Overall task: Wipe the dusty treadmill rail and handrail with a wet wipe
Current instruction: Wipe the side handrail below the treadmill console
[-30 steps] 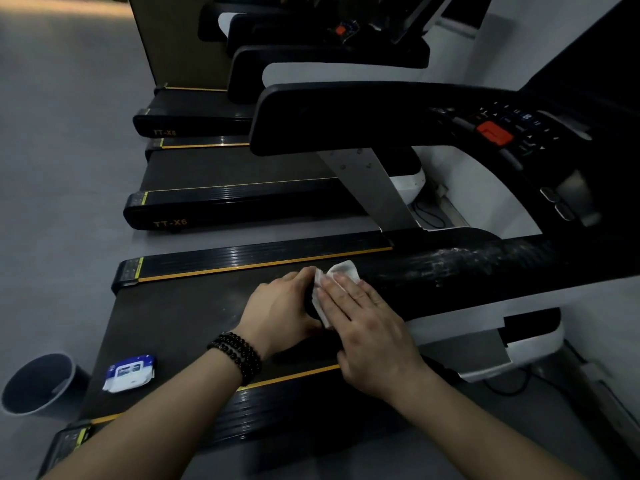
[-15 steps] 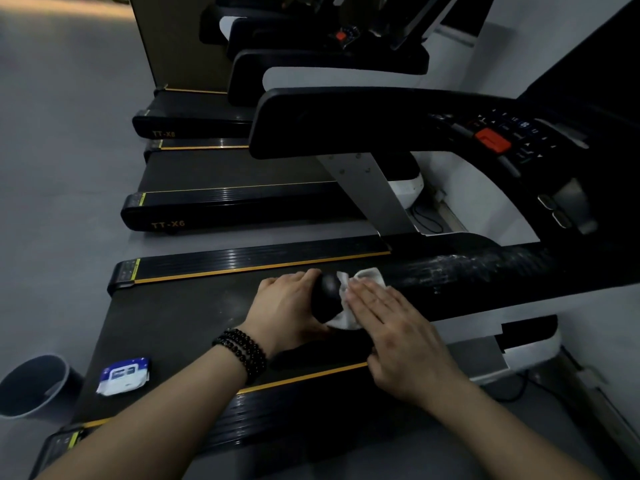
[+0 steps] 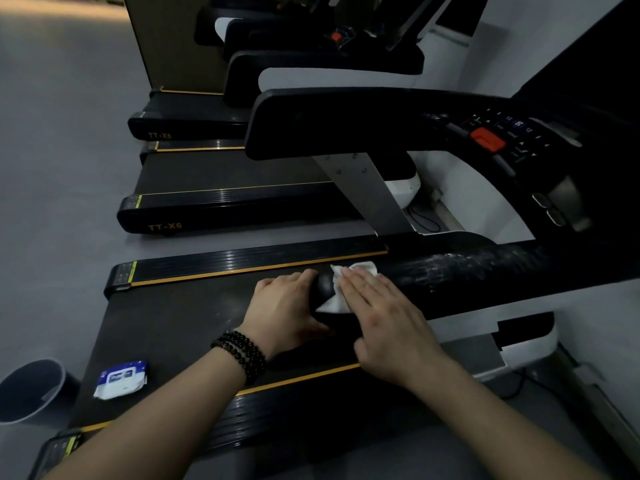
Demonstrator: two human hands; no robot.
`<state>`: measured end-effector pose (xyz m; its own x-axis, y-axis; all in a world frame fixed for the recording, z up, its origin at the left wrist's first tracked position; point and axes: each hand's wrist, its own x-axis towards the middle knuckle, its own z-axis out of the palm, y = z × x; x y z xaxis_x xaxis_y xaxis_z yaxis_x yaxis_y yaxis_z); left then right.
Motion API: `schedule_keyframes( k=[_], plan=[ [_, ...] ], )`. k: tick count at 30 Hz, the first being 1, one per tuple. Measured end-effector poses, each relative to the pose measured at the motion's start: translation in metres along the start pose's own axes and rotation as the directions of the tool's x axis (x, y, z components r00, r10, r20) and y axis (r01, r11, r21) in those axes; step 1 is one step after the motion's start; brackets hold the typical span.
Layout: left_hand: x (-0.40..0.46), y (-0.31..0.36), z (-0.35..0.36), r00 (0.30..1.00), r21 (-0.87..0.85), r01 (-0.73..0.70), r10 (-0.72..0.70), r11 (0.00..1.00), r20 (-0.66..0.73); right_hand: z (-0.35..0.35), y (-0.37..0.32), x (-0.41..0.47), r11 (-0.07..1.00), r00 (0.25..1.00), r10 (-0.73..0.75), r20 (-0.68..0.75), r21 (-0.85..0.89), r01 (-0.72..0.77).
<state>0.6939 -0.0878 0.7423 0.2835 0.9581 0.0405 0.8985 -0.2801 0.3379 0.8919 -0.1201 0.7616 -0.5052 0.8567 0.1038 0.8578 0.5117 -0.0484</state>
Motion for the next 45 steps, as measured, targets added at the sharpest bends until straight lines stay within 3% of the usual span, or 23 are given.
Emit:
schedule_keyframes(
  k=[8, 16, 22, 27, 32, 39, 45],
  plan=[
    [0.002, 0.001, 0.000, 0.999, -0.026, -0.015, 0.016, 1.000, 0.040, 0.004, 0.006, -0.023, 0.998, 0.998, -0.062, 0.013, 0.029, 0.062],
    [0.008, 0.015, -0.001, 1.000, -0.100, 0.002, -0.005, 0.995, -0.028, 0.002, 0.004, 0.002, 0.996, 1.000, 0.006, -0.016, 0.092, -0.004],
    [0.011, 0.027, -0.012, 0.999, 0.010, 0.034, -0.034, 0.999, 0.037, 0.003, 0.030, -0.022, 0.994, 0.994, -0.106, -0.024, 0.037, 0.107],
    [0.007, 0.038, -0.006, 0.995, 0.035, 0.094, -0.093, 0.995, -0.024, 0.001, 0.021, -0.008, 0.996, 0.997, -0.064, -0.038, 0.063, 0.066],
    [0.008, 0.041, -0.006, 0.997, 0.048, 0.053, -0.050, 0.997, -0.050, 0.000, 0.021, -0.008, 0.983, 0.995, -0.089, -0.051, 0.154, 0.096],
    [0.013, 0.039, -0.003, 0.998, 0.093, 0.034, -0.029, 0.995, -0.049, -0.025, 0.030, -0.007, 0.980, 0.988, 0.045, -0.147, 0.199, -0.015],
    [0.019, 0.045, 0.000, 0.998, 0.118, 0.010, -0.002, 0.993, -0.068, -0.005, 0.032, -0.008, 0.995, 0.999, -0.035, -0.025, 0.096, 0.038]
  ],
)
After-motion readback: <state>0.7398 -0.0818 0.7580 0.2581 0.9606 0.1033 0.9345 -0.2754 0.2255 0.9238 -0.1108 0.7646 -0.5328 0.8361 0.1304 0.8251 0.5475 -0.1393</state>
